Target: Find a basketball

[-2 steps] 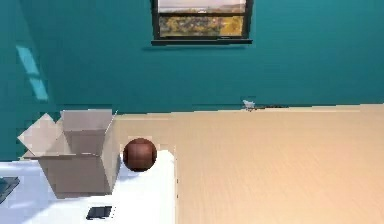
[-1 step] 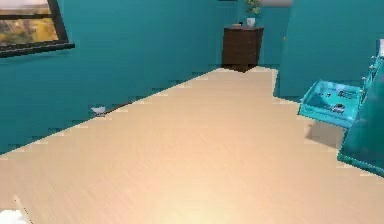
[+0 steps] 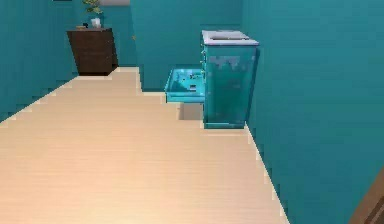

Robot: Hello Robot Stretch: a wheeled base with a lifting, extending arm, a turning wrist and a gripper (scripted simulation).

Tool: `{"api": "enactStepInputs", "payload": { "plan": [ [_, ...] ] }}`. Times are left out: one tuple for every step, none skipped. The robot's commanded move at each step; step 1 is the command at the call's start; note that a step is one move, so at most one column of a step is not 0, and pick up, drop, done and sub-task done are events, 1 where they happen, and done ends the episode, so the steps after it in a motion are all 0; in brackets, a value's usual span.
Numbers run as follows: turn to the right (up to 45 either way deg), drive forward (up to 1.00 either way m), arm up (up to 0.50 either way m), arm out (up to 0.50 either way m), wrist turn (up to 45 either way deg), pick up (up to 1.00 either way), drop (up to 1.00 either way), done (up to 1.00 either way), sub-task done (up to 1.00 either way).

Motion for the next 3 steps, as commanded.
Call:
{"api": "enactStepInputs", "payload": {
  "plan": [
    [0.0, 0.15, 0.00, 0.00, 0.0, 0.00, 0.00, 0.00, 0.00],
    [-45.0, 0.00, 0.00, 0.00, 0.0, 0.00, 0.00, 0.00, 0.00],
    [-27.0, 0.00, 0.00, 0.00, 0.0, 0.00, 0.00, 0.00, 0.00]
  ]
}}
